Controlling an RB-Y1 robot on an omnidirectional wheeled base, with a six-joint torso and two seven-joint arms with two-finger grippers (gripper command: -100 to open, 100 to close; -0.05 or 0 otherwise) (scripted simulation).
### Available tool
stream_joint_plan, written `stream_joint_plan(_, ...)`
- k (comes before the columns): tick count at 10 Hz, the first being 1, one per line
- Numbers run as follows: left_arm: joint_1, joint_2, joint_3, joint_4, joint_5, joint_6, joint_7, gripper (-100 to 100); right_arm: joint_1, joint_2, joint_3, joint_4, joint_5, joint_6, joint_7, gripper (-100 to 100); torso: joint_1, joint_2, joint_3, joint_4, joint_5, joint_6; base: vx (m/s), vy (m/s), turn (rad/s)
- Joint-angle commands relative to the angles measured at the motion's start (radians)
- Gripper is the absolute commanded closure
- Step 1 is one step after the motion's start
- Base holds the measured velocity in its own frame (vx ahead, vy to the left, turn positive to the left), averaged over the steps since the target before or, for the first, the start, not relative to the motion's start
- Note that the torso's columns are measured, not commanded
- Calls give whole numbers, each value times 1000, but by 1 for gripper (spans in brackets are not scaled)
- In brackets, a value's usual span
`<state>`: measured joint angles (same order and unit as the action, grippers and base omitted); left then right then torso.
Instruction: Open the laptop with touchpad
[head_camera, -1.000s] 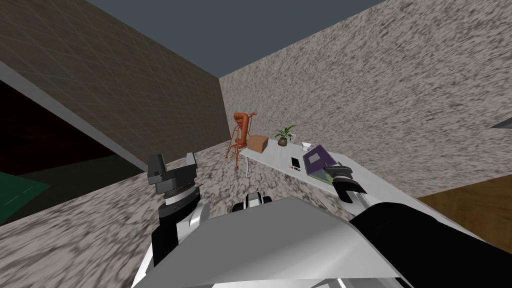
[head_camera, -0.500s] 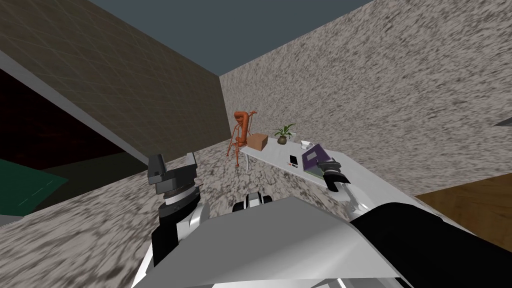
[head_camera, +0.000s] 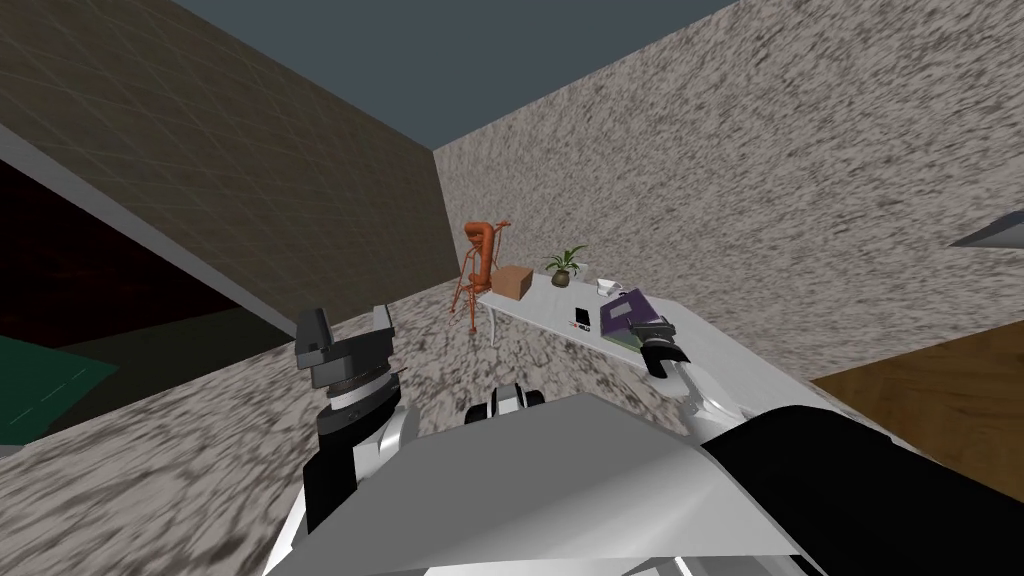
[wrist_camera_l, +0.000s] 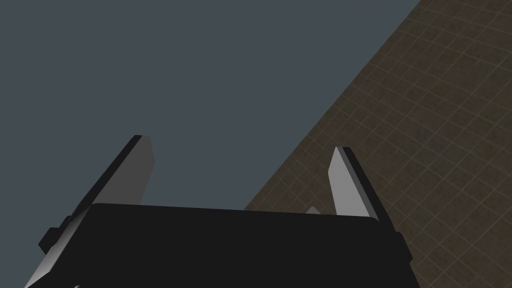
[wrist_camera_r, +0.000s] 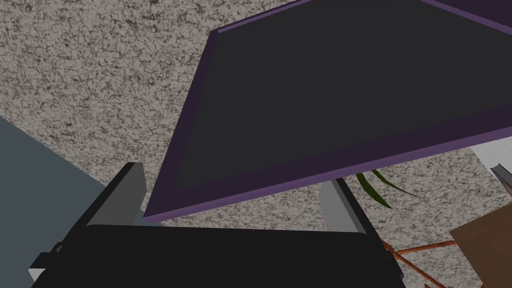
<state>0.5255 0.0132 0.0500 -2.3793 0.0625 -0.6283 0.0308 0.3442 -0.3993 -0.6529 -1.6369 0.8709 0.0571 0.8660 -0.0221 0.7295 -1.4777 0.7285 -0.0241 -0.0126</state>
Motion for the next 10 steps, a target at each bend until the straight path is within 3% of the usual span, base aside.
stream_joint_plan(1,0,0,0,0,0,0,0,0,-72,-7,61,65,0,28,0,100,3,0,1,1,2,3,-112,-12,9)
stream_joint_plan(3,0,0,0,0,0,0,0,0,-112,-7,61,107,0,28,0,100,10,-15,-10,-4,7,3,-18,-10,-41)
stream_joint_plan(4,0,0,0,0,0,0,0,0,-155,-41,96,131,7,83,6,100,11,-19,-12,-5,7,-1,-163,-10,21)
stream_joint_plan(5,0,0,0,0,0,0,0,0,-173,-41,118,138,7,83,6,100,10,-11,-9,-4,8,-1,-208,-27,71)
stream_joint_plan(7,0,0,0,0,0,0,0,0,-250,-41,118,191,7,83,6,100,7,-10,-7,-3,5,3,-80,-21,-13)
stream_joint_plan(8,0,0,0,0,0,0,0,0,-259,-41,118,215,7,83,6,100,7,-15,-10,-3,6,1,7,0,-26)
stream_joint_plan(9,1,0,0,0,0,0,0,0,-308,-76,145,244,15,126,12,100,6,-18,-12,-5,6,0,-193,15,25)
stream_joint_plan(10,0,0,0,0,0,0,0,0,-344,-76,152,274,15,138,12,100,7,-8,-7,-3,7,-1,-237,-24,57)
